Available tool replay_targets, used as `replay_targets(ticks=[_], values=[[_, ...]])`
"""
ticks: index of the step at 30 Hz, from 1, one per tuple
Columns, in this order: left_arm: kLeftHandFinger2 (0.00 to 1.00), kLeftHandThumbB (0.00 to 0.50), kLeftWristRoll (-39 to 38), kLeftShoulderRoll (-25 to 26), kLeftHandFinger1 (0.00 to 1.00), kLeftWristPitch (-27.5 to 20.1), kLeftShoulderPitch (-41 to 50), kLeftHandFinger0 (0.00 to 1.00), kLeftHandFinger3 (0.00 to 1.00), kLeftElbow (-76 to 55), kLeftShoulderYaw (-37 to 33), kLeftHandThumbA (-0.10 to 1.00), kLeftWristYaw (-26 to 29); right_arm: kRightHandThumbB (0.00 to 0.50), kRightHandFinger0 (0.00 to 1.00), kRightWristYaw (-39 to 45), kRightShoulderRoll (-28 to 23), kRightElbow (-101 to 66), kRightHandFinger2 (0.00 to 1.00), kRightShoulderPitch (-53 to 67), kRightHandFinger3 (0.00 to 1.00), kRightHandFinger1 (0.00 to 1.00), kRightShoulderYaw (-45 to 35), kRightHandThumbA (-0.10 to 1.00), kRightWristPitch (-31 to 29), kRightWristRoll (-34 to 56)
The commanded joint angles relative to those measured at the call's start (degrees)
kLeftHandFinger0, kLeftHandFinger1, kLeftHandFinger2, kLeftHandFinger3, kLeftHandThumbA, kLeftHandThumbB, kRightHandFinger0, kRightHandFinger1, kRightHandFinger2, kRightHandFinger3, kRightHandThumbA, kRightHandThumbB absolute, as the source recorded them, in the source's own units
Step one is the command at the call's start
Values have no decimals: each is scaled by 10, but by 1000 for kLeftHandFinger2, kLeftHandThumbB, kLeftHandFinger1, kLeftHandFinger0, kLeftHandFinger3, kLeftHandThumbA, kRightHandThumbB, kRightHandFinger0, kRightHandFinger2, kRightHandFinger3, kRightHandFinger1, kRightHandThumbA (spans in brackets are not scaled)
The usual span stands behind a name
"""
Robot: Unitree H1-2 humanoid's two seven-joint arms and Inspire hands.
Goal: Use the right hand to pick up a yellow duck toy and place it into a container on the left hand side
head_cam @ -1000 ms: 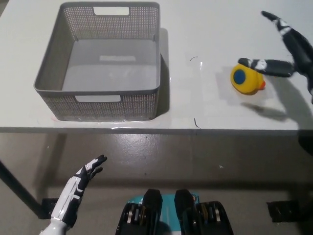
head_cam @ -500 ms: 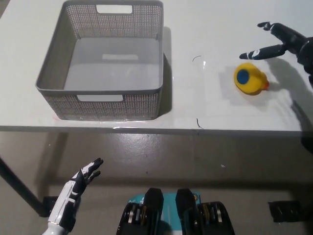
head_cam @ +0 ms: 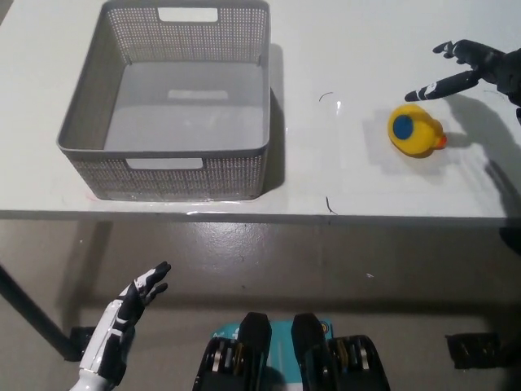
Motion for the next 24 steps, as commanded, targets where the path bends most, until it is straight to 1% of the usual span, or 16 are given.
replay_targets(ticks=[1,4,9,13,21,24], values=[[1000,365,-12,-3,1000,-8,-4,1000,1000,-16,9,1000,-3,500,1000,11,-8,-18,1000,-31,1000,1000,-5,1000,-18,2],[1000,376,-9,-3,1000,-7,-3,1000,1000,-19,10,1000,-1,500,1000,9,-5,-10,1000,-30,1000,1000,1,1000,-24,-3],[1000,381,-11,-3,1000,-7,-3,1000,1000,-19,10,1000,-3,500,1000,6,-3,-1,1000,-24,1000,1000,1,1000,-22,-4],[1000,360,-13,-2,1000,-1,0,1000,1000,-22,9,1000,-5,500,1000,5,3,1,1000,-20,1000,1000,1,1000,-12,-5],[1000,365,-17,-2,1000,-4,-3,1000,1000,-20,10,1000,-6,500,1000,7,12,20,1000,-21,1000,1000,15,1000,-23,-13],[1000,365,-15,-2,1000,-13,-5,1000,1000,-13,11,1000,-5,476,1000,5,18,30,1000,-20,1000,1000,18,1000,-25,-13]])
